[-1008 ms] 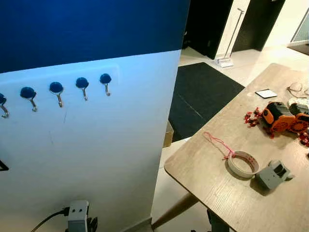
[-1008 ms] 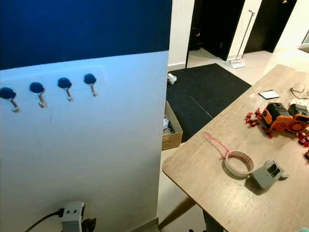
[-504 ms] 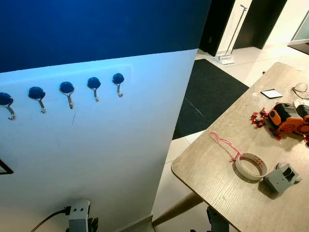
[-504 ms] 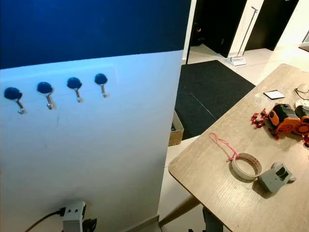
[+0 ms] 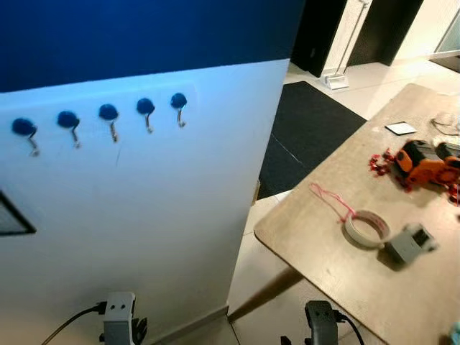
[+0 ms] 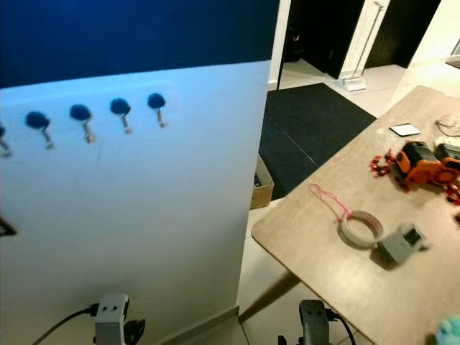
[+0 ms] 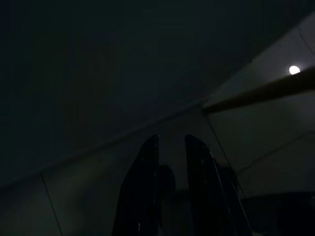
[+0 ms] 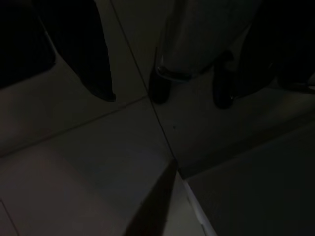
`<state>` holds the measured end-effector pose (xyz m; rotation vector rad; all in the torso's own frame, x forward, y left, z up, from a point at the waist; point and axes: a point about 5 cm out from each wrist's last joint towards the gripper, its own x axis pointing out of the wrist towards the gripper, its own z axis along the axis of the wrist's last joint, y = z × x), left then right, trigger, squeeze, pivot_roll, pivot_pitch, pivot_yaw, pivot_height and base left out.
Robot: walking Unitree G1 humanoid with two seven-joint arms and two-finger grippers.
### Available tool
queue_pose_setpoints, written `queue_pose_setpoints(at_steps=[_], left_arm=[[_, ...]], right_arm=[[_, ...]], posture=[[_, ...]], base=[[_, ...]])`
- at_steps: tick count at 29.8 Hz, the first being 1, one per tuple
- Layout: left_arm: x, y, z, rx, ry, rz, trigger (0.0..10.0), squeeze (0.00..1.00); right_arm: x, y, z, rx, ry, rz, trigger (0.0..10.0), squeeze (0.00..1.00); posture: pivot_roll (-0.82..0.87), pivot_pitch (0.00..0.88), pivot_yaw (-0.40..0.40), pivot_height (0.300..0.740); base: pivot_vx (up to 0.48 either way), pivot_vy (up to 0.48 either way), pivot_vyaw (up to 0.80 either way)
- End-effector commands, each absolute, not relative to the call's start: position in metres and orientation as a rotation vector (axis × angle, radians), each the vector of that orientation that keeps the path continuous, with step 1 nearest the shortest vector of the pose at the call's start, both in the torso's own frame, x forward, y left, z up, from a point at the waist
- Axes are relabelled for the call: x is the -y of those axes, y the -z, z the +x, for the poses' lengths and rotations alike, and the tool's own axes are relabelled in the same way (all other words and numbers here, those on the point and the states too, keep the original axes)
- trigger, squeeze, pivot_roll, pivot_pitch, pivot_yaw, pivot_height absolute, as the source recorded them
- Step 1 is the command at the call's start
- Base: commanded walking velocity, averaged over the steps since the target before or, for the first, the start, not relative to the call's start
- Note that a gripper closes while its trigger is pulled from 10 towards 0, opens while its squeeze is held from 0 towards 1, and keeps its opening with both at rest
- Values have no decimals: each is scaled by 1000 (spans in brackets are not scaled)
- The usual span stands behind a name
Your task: Hang keys on a hook
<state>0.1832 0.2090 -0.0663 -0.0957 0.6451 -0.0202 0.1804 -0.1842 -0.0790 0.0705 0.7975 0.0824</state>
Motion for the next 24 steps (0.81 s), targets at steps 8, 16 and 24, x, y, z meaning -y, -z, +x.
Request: queue_pose_setpoints(at_steps=[8, 16, 24], left_arm=[[-212, 69, 178, -673, 28, -84, 10000, 0], [-211, 68, 180, -668, 50, -68, 10000, 0], [-207, 65, 183, -638, 89, -44, 10000, 0]], right_arm=[[187, 80, 177, -810, -75, 73, 10000, 0], [185, 83, 172, -822, -73, 74, 10000, 0], [188, 83, 171, -821, -71, 75, 10000, 0]], posture=[[25, 61, -36, 740], [26, 60, -33, 740], [26, 54, -30, 740]], base=[[-374, 0, 0], [-372, 0, 0], [-41, 0, 0]])
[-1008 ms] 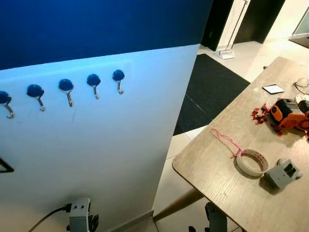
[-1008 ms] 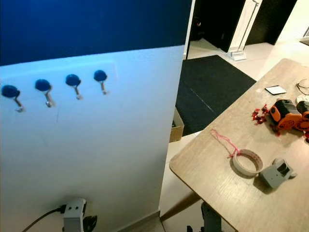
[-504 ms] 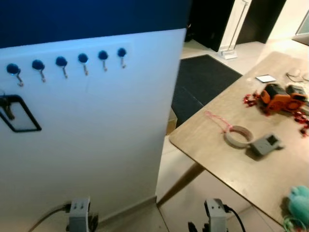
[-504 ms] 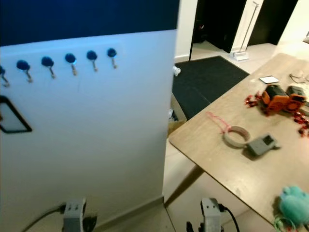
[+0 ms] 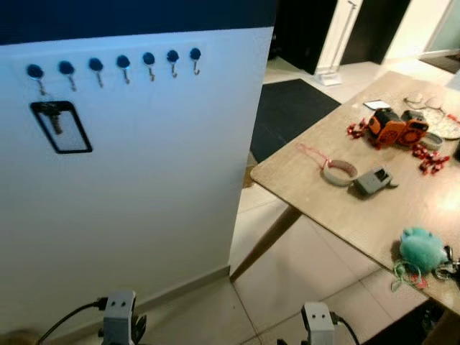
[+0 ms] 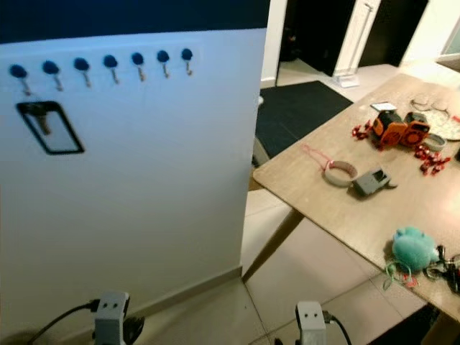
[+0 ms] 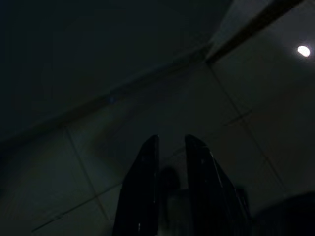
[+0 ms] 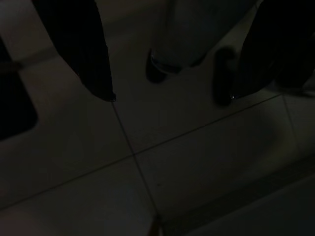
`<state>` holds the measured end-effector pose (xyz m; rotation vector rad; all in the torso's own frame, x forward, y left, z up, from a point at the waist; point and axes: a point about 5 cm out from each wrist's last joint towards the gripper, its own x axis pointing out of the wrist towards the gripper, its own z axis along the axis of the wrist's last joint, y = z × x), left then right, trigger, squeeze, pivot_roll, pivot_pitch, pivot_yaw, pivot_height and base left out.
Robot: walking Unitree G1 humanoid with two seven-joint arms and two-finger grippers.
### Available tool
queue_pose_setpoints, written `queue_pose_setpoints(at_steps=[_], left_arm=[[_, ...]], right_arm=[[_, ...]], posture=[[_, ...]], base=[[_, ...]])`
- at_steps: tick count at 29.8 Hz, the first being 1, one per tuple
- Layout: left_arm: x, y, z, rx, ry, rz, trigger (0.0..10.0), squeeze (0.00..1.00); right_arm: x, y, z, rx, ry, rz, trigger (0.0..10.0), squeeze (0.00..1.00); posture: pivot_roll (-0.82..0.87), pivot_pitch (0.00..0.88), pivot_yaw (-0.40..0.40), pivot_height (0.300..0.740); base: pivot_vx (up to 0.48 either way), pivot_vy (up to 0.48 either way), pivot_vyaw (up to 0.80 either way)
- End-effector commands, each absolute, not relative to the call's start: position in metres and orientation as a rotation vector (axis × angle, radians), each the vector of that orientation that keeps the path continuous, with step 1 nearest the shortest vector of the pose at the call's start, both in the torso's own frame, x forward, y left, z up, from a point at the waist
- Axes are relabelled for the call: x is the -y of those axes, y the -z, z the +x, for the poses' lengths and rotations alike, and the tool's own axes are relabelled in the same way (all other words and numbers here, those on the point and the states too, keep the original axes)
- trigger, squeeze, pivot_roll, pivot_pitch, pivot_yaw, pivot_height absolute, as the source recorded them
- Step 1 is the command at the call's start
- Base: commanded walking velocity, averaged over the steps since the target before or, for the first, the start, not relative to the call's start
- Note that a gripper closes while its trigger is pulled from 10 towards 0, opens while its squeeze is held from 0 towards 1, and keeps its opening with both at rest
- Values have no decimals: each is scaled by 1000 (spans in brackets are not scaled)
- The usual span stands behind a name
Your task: Hang keys on a hook
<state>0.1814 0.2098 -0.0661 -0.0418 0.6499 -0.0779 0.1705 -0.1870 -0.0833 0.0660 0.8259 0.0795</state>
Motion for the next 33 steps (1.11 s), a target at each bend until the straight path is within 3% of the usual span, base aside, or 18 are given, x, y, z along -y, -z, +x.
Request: queue_pose_setpoints(at_steps=[1, 28, 33], left_arm=[[-207, 65, 183, -637, 84, -48, 10000, 0], [-209, 64, 184, -614, 15, -49, 10000, 0], [-209, 63, 185, -612, 20, -35, 10000, 0]], right_arm=[[189, 83, 170, -820, -71, 74, 10000, 0], [185, 84, 172, -837, -71, 66, 10000, 0], [187, 84, 170, -844, -52, 73, 10000, 0]], posture=[[26, 53, -30, 740], [23, 64, -30, 740], [26, 63, -29, 740]], base=[[0, 0, 0], [0, 0, 0], [0, 0, -800]])
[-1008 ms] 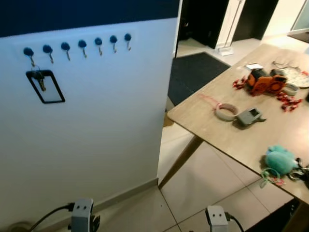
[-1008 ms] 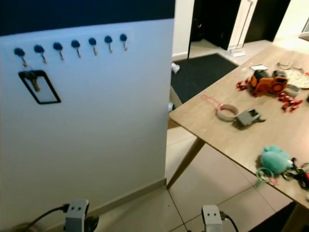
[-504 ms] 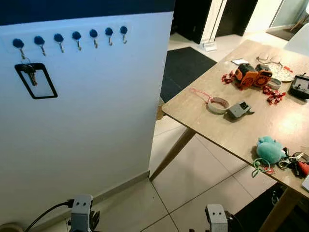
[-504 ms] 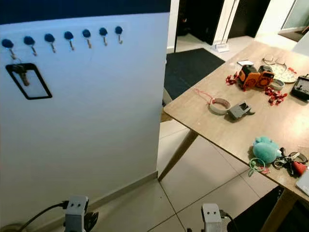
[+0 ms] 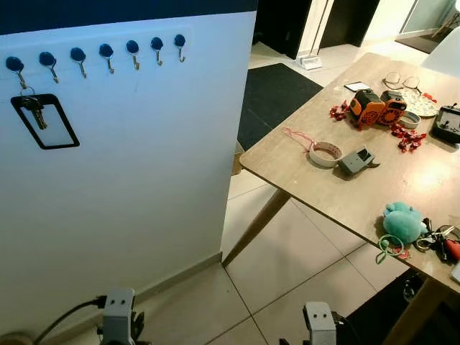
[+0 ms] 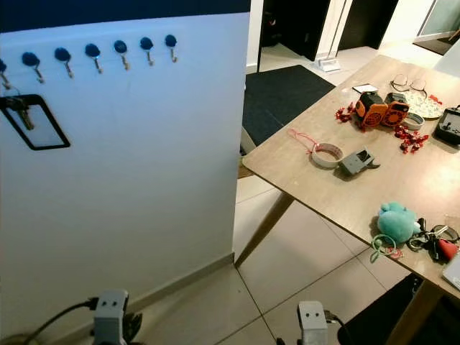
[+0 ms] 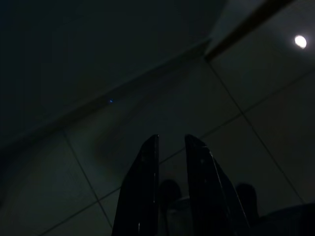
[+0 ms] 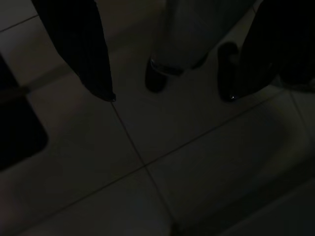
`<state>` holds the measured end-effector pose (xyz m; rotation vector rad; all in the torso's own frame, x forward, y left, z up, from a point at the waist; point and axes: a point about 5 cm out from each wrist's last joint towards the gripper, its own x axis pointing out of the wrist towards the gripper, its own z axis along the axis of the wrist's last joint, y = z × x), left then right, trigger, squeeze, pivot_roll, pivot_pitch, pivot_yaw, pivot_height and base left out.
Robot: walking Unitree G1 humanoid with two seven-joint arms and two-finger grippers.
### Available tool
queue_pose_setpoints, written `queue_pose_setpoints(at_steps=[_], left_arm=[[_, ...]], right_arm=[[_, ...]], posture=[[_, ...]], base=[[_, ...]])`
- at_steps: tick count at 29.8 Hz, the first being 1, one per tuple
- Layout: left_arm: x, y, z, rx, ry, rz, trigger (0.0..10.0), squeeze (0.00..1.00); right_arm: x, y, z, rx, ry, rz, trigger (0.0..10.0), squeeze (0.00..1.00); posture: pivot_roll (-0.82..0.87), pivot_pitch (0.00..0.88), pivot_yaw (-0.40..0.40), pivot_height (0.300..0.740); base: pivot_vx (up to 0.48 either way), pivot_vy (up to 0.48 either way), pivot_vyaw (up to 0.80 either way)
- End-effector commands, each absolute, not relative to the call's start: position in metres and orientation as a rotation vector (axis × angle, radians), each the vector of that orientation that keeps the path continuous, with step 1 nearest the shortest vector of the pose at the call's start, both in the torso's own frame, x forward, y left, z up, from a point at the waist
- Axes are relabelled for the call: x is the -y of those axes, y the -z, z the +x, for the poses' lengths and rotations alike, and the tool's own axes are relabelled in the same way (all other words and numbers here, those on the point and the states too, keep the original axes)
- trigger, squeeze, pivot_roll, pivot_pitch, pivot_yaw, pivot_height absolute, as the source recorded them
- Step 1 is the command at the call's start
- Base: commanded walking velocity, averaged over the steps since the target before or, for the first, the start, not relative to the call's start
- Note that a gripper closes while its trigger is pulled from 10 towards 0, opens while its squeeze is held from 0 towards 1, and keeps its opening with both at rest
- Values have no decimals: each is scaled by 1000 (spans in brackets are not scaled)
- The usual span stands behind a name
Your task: Hang keys on a hook
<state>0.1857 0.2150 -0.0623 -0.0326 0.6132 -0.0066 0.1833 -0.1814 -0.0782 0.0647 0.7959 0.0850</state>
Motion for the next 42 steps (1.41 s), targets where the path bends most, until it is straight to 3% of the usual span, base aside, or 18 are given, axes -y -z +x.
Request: queue_pose_setpoints(at_steps=[1, 33, 42], left_arm=[[-210, 63, 185, -611, 20, -32, 10000, 0], [-213, 60, 188, -560, -120, -109, 10000, 0], [-218, 60, 186, -549, -182, -137, 10000, 0]], right_arm=[[187, 85, 170, -843, -50, 75, 10000, 0], [191, 84, 170, -848, -76, 48, 10000, 0], [194, 83, 169, -845, -95, 37, 10000, 0]], posture=[[26, 63, -29, 740], [32, 69, -38, 740], [36, 62, -40, 740]], base=[[0, 0, -800], [0, 0, -800], [0, 0, 0]])
